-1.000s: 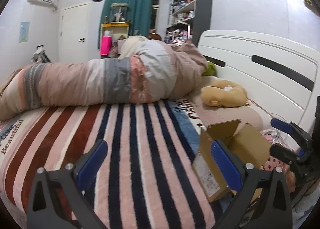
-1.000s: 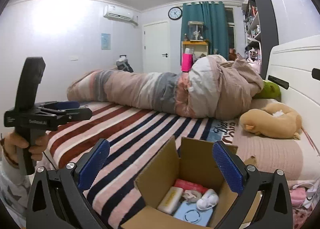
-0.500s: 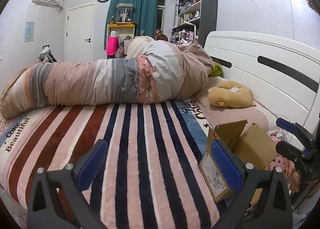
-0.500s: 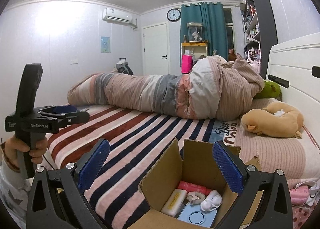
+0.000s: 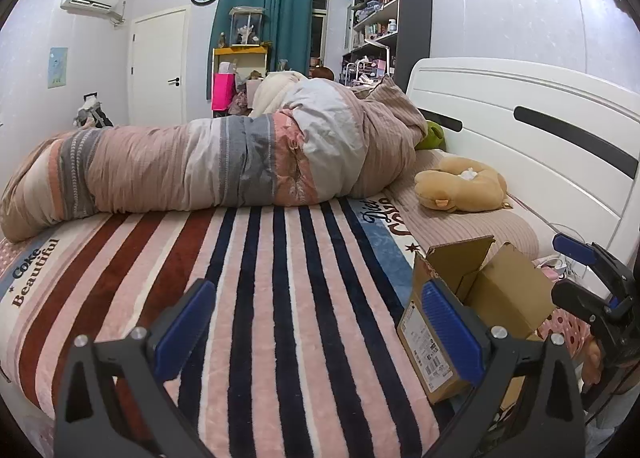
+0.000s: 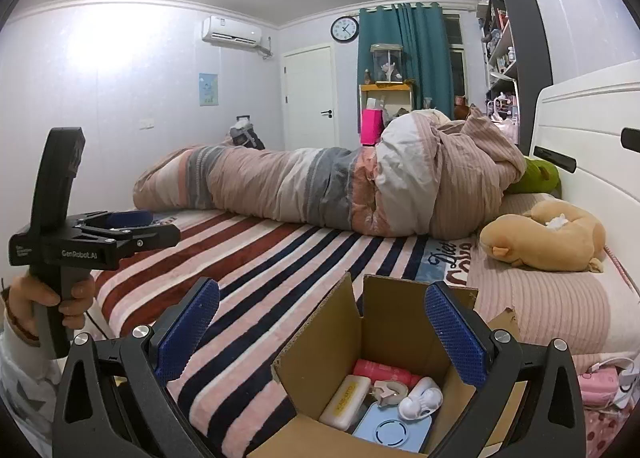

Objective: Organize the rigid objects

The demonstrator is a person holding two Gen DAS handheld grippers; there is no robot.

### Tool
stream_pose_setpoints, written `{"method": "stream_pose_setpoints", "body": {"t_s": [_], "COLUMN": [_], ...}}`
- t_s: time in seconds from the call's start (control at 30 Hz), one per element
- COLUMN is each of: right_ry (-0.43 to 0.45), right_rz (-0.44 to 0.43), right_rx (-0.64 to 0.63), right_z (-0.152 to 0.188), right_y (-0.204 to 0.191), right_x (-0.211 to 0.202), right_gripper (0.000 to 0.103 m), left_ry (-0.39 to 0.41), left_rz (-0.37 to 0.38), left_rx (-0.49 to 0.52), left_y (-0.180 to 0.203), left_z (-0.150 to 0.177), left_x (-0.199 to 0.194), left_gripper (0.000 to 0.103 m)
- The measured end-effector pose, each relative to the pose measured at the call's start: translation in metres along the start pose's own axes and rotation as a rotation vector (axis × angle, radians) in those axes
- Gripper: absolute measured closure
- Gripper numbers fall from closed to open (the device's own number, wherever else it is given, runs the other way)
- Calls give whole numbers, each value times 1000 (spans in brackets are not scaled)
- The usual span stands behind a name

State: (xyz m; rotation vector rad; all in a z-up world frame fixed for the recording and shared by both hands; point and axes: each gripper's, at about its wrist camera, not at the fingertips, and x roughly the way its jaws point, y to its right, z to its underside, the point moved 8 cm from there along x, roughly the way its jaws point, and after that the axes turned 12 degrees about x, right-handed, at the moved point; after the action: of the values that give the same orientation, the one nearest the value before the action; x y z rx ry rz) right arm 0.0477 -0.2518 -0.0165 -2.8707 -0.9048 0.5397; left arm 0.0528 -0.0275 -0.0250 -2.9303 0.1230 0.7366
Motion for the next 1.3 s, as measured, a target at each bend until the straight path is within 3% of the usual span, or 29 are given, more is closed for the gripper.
{"method": "stream_pose_setpoints", "body": {"t_s": [1.3], "right_ry": [-1], "right_rz": [1], "right_rx": [3], "right_z": [0], "right_y": [3], "right_x": [-1], "right_gripper": [0], "left_ry": [3], "left_rz": [12], "left_rx": [16], "left_y": [-1], "left_z": [-6], "left_x": [4], "left_gripper": [1]}}
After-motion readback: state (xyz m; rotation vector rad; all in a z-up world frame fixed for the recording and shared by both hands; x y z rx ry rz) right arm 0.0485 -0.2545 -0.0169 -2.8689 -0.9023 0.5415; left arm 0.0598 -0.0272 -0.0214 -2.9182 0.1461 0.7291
